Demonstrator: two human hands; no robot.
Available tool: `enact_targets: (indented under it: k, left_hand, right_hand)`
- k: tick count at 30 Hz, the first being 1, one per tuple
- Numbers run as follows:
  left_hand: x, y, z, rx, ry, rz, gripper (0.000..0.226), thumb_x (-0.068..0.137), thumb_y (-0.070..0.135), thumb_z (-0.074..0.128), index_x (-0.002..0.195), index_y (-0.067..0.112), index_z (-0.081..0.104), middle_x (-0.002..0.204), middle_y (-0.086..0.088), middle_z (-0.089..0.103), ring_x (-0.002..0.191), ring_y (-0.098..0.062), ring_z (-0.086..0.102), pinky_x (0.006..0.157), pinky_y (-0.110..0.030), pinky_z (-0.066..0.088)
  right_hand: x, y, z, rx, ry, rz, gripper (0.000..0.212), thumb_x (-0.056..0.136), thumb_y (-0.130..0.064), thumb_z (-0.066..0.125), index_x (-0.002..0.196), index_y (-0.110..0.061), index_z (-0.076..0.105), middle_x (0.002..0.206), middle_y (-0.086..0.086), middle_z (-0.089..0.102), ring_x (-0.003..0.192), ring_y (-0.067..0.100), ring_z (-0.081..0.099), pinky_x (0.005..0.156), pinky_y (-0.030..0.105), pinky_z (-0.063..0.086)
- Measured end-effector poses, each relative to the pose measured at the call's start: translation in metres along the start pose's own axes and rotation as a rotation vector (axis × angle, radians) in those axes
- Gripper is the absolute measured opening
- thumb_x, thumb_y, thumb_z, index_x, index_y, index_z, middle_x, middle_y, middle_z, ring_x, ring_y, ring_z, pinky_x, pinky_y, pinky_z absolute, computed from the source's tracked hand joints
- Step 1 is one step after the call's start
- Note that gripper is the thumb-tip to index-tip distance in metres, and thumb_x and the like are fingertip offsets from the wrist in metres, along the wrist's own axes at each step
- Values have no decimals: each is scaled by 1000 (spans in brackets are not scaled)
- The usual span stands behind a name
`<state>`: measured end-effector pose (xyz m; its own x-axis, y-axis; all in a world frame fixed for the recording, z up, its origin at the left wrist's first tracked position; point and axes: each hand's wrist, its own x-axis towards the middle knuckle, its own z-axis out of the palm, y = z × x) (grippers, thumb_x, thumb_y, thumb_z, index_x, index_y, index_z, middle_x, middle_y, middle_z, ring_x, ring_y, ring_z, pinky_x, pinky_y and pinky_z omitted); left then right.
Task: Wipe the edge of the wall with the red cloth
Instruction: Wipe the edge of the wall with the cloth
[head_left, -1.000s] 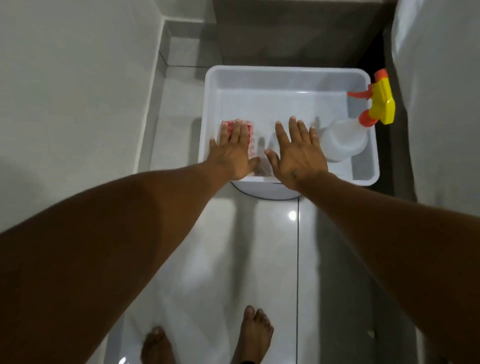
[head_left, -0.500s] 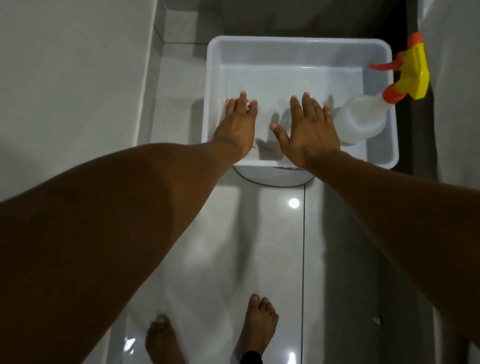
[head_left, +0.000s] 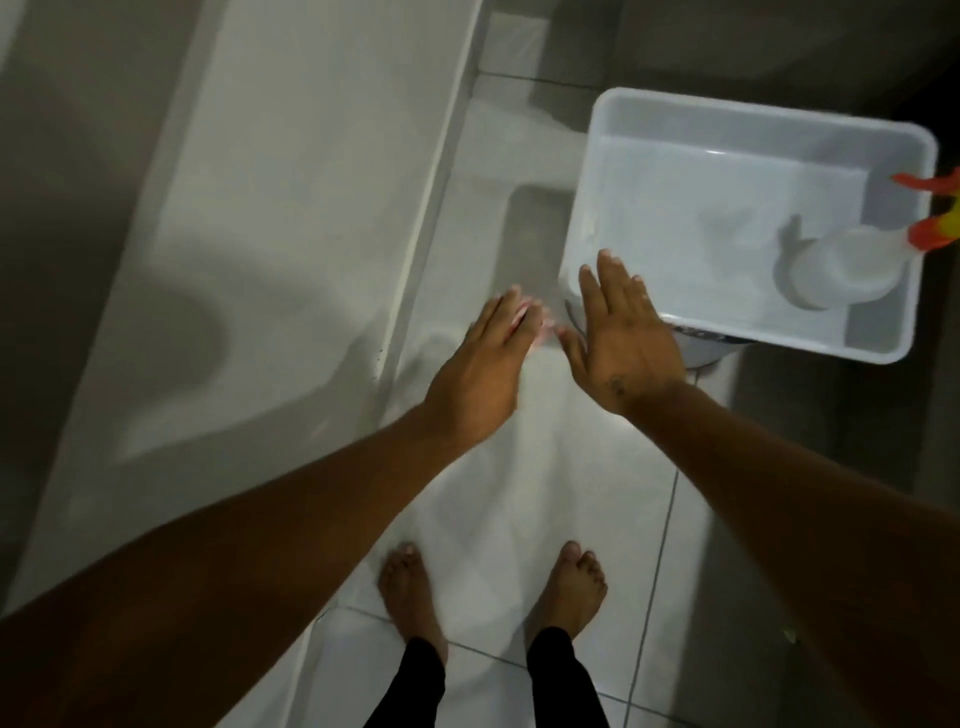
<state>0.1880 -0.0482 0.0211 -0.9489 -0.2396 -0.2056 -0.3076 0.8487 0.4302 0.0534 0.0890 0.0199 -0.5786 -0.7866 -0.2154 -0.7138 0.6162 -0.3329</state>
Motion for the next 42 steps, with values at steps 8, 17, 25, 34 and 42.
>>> enact_targets:
  k: [8, 17, 25, 34, 42]
  left_hand:
    - [-96, -147, 118, 160, -234, -110, 66, 94, -4, 37, 157, 5, 19, 166, -21, 15, 154, -38, 13, 123, -51, 25]
    - [-93, -239, 241, 224, -187, -233, 62, 96, -1, 39, 156, 8, 25, 165, -22, 18, 152, -43, 17, 122, -57, 23]
    - [-128, -260, 287, 354, -120, -222, 83, 91, 50, 39, 156, 1, 19, 163, -23, 23, 152, -41, 17, 126, -53, 16]
    - [-98, -281, 300, 320, 3, -226, 66, 102, 39, 32, 158, 7, 18, 166, -17, 19, 155, -34, 12, 126, -50, 15]
    - [-95, -286, 313, 384, 127, -257, 58, 103, 32, 32, 157, 10, 25, 165, -12, 27, 154, -33, 19, 126, -49, 19]
  right_hand:
    - [7, -56, 168, -2, -235, -28, 76, 108, -50, 29, 163, -1, 13, 172, 22, 4, 160, 35, 3, 128, 41, 0]
    - [12, -37, 334, -59, -362, -47, 81, 105, -48, 40, 162, 1, 11, 171, 26, 4, 159, 40, 3, 128, 46, 1]
    - [14, -22, 389, -145, -562, 140, 139, 76, -91, 46, 159, 0, -19, 162, 35, -27, 152, 49, -24, 123, 55, -11]
    - [10, -19, 430, -149, -358, 155, 108, 92, -80, 23, 161, -7, -15, 161, 38, -25, 151, 51, -26, 118, 64, -18]
    - [4, -8, 448, -121, 7, 65, 82, 104, -65, 21, 164, -9, 9, 167, 34, 0, 156, 48, -3, 124, 60, -5]
